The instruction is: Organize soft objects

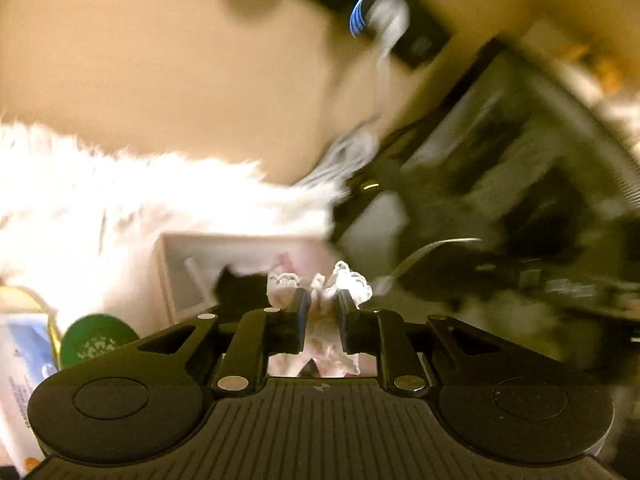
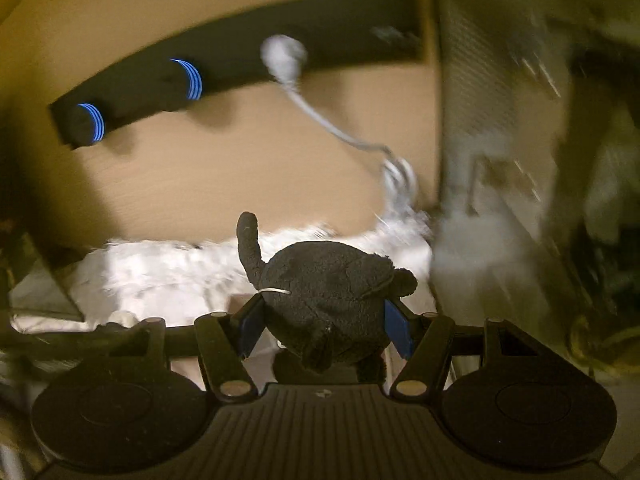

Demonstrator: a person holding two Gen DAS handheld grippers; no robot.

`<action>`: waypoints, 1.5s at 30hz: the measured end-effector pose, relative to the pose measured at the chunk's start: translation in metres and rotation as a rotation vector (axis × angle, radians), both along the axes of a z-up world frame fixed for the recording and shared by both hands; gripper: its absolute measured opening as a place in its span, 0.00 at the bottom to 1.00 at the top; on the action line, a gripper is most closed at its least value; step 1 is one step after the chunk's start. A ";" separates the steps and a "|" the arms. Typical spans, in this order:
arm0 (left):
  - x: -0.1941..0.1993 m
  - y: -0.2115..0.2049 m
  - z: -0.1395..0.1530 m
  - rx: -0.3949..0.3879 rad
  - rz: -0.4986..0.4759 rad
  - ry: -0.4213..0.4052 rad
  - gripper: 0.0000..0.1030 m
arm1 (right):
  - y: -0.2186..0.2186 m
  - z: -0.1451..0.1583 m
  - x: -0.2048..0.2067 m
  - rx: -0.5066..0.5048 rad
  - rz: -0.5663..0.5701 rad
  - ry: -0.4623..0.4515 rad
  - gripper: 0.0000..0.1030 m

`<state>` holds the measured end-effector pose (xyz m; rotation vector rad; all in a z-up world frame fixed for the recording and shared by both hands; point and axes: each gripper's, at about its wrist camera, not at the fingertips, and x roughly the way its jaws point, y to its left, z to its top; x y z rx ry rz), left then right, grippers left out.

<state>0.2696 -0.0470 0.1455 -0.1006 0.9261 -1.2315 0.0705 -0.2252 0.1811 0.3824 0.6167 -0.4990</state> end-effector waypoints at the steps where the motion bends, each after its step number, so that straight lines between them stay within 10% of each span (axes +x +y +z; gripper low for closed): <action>1: -0.003 -0.008 -0.010 0.027 0.027 -0.015 0.20 | -0.004 -0.005 -0.002 0.011 -0.007 0.005 0.61; 9: -0.014 -0.001 -0.054 0.095 0.092 0.002 0.21 | -0.014 -0.040 0.021 0.096 0.046 0.045 0.61; 16: -0.048 0.035 -0.047 0.100 0.078 -0.187 0.20 | -0.001 -0.084 0.089 0.187 0.160 0.128 0.61; 27: -0.050 0.151 -0.036 0.131 0.286 -0.172 0.20 | 0.029 -0.121 0.153 -0.026 0.199 0.270 0.64; 32: -0.047 0.200 -0.039 0.151 0.431 -0.201 0.20 | 0.035 -0.125 0.153 -0.079 0.185 0.273 0.69; 41: -0.046 0.260 -0.053 0.200 0.516 -0.184 0.20 | 0.004 -0.105 0.095 0.195 0.159 0.173 0.72; 45: -0.045 0.272 -0.062 0.292 0.549 -0.233 0.20 | 0.014 -0.078 0.056 0.115 0.134 0.120 0.72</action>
